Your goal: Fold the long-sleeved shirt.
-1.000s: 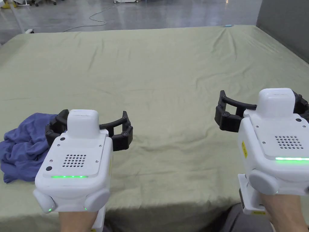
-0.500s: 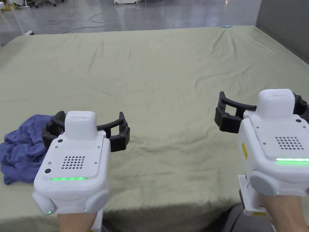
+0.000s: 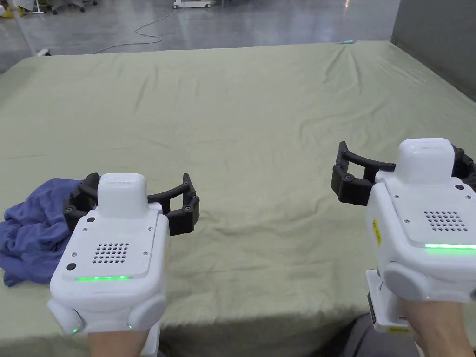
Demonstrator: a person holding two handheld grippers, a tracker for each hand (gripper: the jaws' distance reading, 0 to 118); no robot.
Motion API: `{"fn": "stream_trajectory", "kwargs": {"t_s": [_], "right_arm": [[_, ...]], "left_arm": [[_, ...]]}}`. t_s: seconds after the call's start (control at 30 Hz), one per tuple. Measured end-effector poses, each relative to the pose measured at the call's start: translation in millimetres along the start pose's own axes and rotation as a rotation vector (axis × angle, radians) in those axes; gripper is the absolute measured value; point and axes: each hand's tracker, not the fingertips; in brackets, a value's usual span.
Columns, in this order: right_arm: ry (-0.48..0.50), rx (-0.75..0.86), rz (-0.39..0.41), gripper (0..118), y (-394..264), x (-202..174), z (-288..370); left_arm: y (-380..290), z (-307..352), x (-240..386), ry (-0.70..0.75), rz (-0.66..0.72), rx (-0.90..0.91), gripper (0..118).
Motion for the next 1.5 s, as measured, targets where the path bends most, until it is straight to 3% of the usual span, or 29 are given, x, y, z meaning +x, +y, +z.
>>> {"fn": "stream_trajectory", "kwargs": {"t_s": [0.67,0.9,0.97,1.0,1.03,1.07,1.1,1.13,1.23,1.5], "right_arm": [[-0.008,-0.012,0.034,118,4,-9,-3],[0.01,-0.039,-0.006,118,5,-7,-3],[0.007,-0.051,-0.001,109,5,-7,-3],[0.007,-0.055,-0.003,81,5,-7,-2],[0.011,-0.065,-0.006,34,5,-7,-1],[0.027,-0.072,-0.017,0,6,-6,-1],[-0.018,-0.071,-0.012,0,4,-7,-3],[-0.006,-0.081,-0.029,0,2,-7,-9],[0.02,-0.096,-0.02,0,2,-2,-20],[0.046,-0.1,-0.025,0,5,-25,-17]], "left_arm": [[-1,-3,-1,-0.01,-0.003,-0.03,118],[-3,-7,0,-0.021,-0.008,-0.049,118],[-3,-7,0,-0.025,-0.008,-0.065,118],[-2,-5,0,-0.02,0.008,-0.088,109],[0,-2,-1,-0.022,0.031,-0.095,75],[0,0,-2,-0.032,0.049,-0.075,17],[0,-1,-1,0.007,0.04,-0.088,0],[0,-2,0,0.058,0.003,-0.063,0],[-2,-2,0,-0.002,0.015,-0.084,0],[-3,-2,-8,0.027,0.038,-0.081,0]]}}
